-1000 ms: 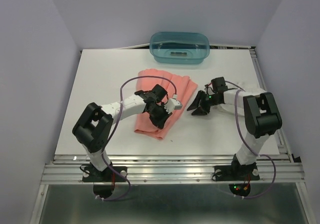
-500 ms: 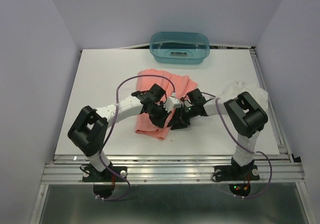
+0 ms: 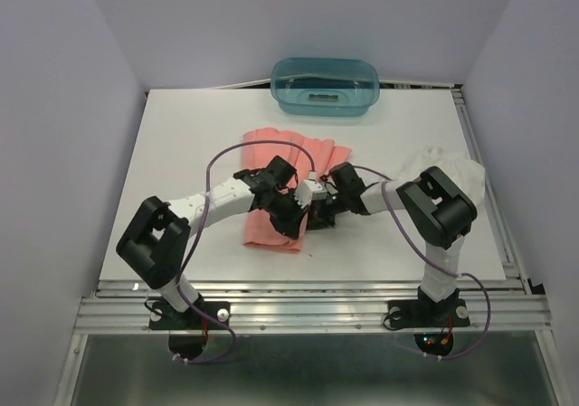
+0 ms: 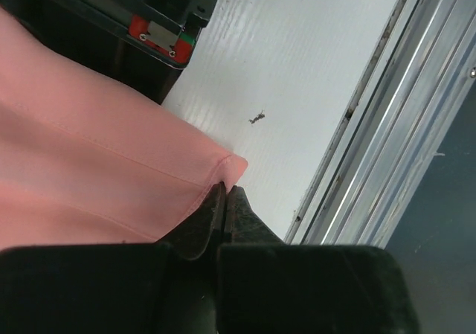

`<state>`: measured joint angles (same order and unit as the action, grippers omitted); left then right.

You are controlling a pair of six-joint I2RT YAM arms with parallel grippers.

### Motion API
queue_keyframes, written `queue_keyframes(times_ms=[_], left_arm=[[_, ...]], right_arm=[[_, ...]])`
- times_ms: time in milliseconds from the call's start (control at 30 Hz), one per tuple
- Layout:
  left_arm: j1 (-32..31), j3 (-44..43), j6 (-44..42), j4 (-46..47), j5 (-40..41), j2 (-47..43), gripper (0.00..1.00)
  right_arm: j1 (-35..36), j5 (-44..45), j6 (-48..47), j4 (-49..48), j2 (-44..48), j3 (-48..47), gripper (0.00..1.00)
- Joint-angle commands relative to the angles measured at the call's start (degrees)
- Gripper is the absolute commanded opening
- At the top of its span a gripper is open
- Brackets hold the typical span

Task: Fold and stack the skirts
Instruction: Fold the skirt

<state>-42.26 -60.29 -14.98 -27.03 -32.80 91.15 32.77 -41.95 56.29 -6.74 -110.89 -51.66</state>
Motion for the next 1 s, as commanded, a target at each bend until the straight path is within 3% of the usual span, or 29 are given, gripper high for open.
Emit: queue_keyframes(times_ms=[0,100,200,233,300,400,567,733,900,967], left_arm=[[-0.4,2.5,1.8,0.6,-4.0,4.4,0.00],[-0.4,2.9,2.0,0.9,-3.8,7.8,0.00],[-0.4,2.7,3.2,1.7,-3.4,10.6,0.00],[-0.2,2.5,3.2,1.6,-3.2,11.6,0.00],[1.3,2.5,3.4,1.3,-2.8,13.5,0.00],[3.4,3.2,3.6,1.2,-3.5,14.1,0.00],[4.4,3.7,2.6,0.4,-3.1,13.4,0.00],[4.4,4.0,2.2,0.4,-2.4,13.1,0.00],[4.3,3.3,2.3,0.4,-2.1,12.8,0.00],[4.3,3.5,2.3,0.6,-2.0,12.6,0.00]], right_arm=[[0.6,4.3,5.0,3.0,-1.5,2.4,0.01],[0.6,5.6,5.1,4.3,0.2,3.4,0.04],[0.1,5.3,4.7,6.1,0.8,2.8,0.17],[-0.7,5.2,2.7,6.6,0.9,2.4,0.30],[-3.2,6.3,-2.8,13.7,1.7,0.2,0.38],[-7.8,9.6,-10.0,26.6,2.8,-2.8,0.38],[-18.6,14.3,-24.2,35.8,5.9,-9.0,0.36],[-23.2,13.0,-29.8,35.5,4.0,-25.0,0.37],[-23.2,10.6,-23.9,29.4,-2.8,-39.1,0.41],[-23.2,11.4,-21.9,26.8,-4.8,-43.2,0.48]])
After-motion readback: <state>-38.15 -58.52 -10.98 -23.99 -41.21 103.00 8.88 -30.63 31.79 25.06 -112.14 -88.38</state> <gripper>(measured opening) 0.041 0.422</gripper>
